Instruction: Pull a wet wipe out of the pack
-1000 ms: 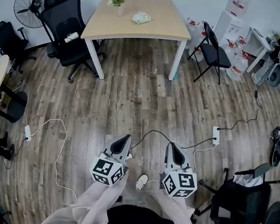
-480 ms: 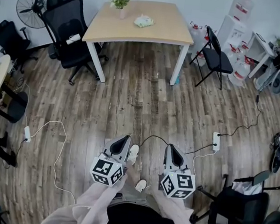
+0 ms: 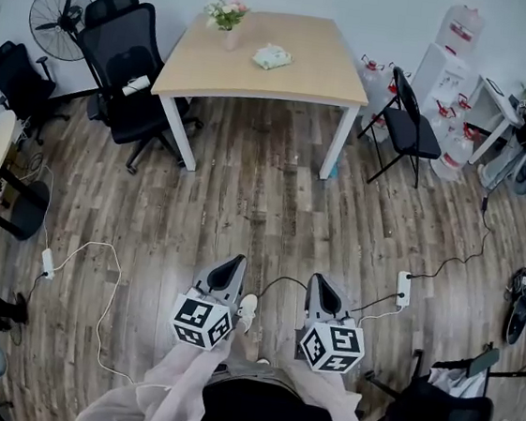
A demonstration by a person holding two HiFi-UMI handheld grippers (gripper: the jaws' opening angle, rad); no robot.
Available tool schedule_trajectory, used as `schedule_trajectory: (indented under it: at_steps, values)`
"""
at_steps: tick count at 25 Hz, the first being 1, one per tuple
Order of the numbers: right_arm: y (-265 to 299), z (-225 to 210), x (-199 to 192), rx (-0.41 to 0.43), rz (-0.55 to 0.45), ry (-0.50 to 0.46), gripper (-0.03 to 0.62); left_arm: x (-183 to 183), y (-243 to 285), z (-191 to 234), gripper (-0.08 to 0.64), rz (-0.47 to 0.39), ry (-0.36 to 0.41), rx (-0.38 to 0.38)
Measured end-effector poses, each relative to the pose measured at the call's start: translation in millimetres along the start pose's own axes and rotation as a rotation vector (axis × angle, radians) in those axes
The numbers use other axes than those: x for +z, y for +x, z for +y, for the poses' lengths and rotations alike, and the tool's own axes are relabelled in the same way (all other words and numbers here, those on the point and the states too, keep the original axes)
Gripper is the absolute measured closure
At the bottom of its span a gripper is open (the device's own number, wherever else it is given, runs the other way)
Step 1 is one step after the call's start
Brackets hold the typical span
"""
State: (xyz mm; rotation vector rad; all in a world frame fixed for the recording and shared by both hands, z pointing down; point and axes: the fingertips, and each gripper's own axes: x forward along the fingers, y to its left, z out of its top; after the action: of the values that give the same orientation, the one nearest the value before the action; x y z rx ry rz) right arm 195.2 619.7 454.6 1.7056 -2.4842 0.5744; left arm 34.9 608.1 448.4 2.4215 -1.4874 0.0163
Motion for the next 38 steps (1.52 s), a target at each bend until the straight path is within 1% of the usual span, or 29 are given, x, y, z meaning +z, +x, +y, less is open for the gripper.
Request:
schedule_trajectory:
  at_steps: [5, 13, 23, 26, 30, 38]
  values:
    - [43.2, -4.1, 13.9, 0.016, 0.017, 0.004, 0.580, 11.8, 33.1, 25.1, 0.551, 0.010, 0.000, 0.012]
    - [106.5, -11.4, 35.3, 0.004, 0.037, 0.002, 0.580, 32.6, 81.4, 69.3, 0.551, 0.028, -0.001, 0.018]
    - [178.5, -8.9, 62.1, -0.019, 0.018, 0.007, 0.580, 57.5, 135.5, 119.0, 0.551, 0.035, 0.018, -0.020]
    - [193.3, -9.8, 64.3, -0.026, 0.013, 0.008, 0.580, 58.7, 144.2, 130.8, 0.551, 0.040, 0.029, -0.024]
    - [208.2, -5.7, 64.8, -0.037, 0.012, 0.016, 0.581, 57.0, 147.3, 145.1, 0.551, 0.050, 0.014, -0.026]
    - [220.1, 8.1, 56.5, -0.019, 0.046, 0.010, 0.580, 52.0, 146.4, 157.7, 0.551, 0.066, -0.007, -0.017]
